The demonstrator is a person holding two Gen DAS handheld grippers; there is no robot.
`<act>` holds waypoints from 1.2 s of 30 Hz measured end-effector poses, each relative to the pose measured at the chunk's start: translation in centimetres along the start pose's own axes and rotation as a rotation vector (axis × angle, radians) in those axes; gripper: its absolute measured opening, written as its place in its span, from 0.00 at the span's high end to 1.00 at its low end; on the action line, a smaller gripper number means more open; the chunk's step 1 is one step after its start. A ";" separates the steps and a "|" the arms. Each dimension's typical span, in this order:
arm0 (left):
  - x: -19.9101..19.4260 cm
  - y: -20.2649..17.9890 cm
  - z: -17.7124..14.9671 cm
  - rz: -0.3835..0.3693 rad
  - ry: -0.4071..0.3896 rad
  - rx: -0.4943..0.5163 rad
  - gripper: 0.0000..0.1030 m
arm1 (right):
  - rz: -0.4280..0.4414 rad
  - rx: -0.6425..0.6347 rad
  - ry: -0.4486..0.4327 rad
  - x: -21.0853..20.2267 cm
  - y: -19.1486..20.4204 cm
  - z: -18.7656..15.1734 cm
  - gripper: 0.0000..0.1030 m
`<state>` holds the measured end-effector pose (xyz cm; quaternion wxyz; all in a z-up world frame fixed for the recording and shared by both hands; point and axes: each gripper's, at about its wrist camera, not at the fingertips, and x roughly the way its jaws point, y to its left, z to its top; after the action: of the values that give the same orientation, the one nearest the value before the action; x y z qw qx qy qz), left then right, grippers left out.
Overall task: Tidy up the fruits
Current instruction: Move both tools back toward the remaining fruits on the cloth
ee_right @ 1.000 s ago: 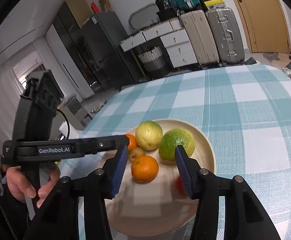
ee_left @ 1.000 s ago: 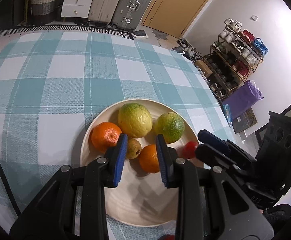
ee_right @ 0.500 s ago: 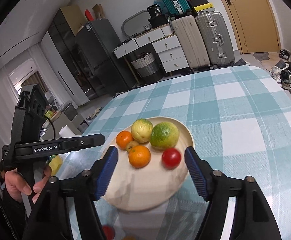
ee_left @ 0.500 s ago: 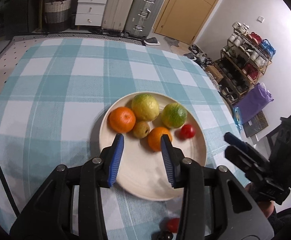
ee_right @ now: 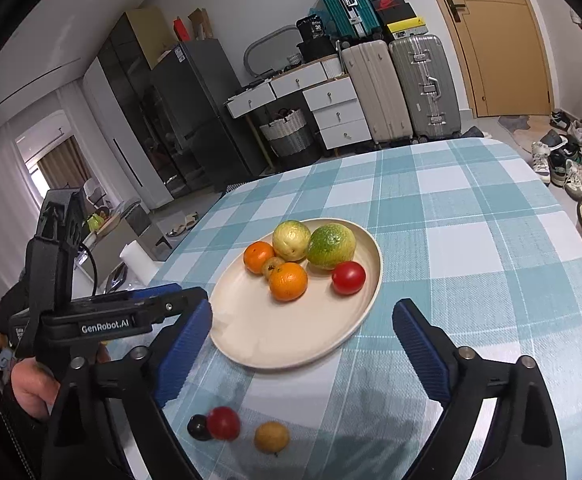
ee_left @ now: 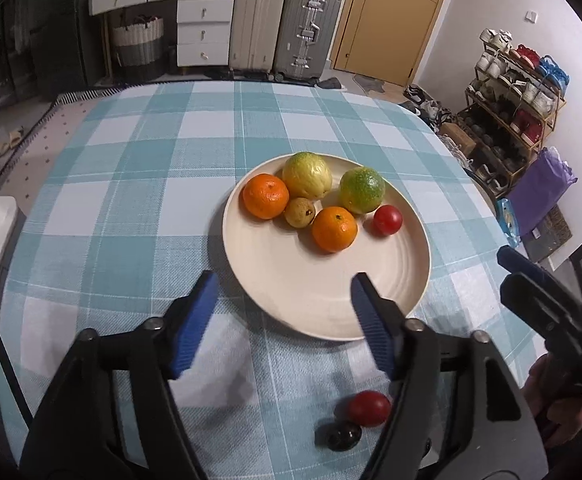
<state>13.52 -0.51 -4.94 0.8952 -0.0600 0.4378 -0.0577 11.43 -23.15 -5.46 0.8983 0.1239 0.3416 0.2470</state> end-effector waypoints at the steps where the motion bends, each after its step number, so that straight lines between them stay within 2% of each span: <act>1: -0.3 -0.1 -0.2 0.009 -0.011 0.004 0.25 | 0.001 0.001 -0.002 -0.2 0.1 -0.1 0.08; 4: -1.3 -0.5 -0.7 0.027 -0.038 0.011 0.23 | -0.003 -0.005 -0.013 -0.8 0.5 -0.2 0.05; 9: -2.1 -0.7 -1.5 0.041 -0.037 0.017 0.19 | 0.000 -0.013 -0.021 -1.5 1.2 -0.6 0.02; 17: -3.2 -1.0 -3.1 0.081 -0.054 0.032 0.03 | 0.005 -0.027 -0.017 -2.6 2.1 -1.5 0.00; 29: -3.9 -1.0 -6.1 0.073 -0.039 0.048 0.01 | 0.017 -0.055 -0.013 -4.0 3.1 -3.4 0.00; 36: -3.5 -0.3 -8.3 0.056 0.002 0.036 0.01 | 0.020 -0.062 0.014 -4.1 3.5 -4.6 0.00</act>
<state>4.83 -0.74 -7.19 0.8969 -0.0317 0.4393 -0.0406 4.40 -22.06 -5.23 0.8968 0.0976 0.3390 0.2671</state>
